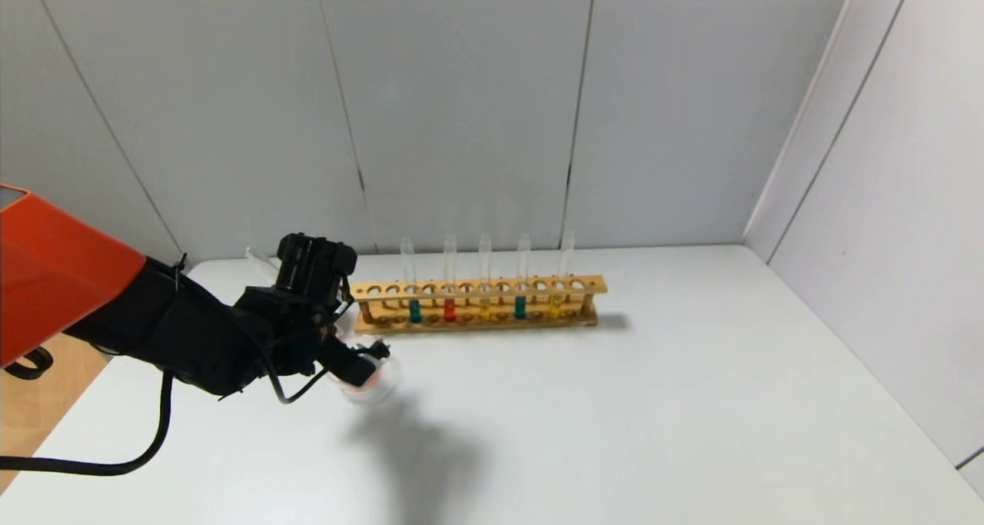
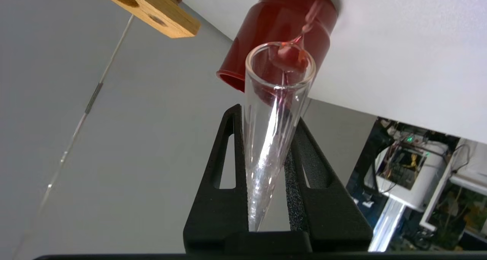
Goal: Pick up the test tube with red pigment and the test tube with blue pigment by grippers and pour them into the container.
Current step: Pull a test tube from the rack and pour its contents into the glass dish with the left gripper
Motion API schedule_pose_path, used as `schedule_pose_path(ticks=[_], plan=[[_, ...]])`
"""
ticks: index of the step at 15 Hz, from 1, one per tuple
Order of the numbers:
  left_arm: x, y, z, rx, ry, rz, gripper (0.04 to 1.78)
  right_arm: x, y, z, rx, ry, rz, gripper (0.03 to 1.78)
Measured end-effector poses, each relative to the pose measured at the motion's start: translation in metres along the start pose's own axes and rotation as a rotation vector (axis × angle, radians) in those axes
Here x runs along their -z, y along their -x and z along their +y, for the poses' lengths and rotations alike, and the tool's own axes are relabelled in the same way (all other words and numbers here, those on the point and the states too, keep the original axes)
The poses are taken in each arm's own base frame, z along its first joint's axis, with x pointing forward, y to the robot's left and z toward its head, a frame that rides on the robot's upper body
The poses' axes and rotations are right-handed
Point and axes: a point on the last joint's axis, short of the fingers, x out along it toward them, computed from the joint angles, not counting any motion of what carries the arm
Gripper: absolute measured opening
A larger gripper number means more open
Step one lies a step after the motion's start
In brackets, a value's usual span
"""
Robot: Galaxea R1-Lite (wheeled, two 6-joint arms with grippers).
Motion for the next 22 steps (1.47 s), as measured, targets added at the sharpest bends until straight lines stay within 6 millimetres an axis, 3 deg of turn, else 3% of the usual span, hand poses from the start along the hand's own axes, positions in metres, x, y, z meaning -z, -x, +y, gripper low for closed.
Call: schedule_pose_path(ticks=[22], plan=[[-0.008, 0.015, 0.011, -0.002, -0.141, 0.127, 0.33, 0.000, 0.000, 0.000, 0.000, 0.000, 0.001, 1.75]])
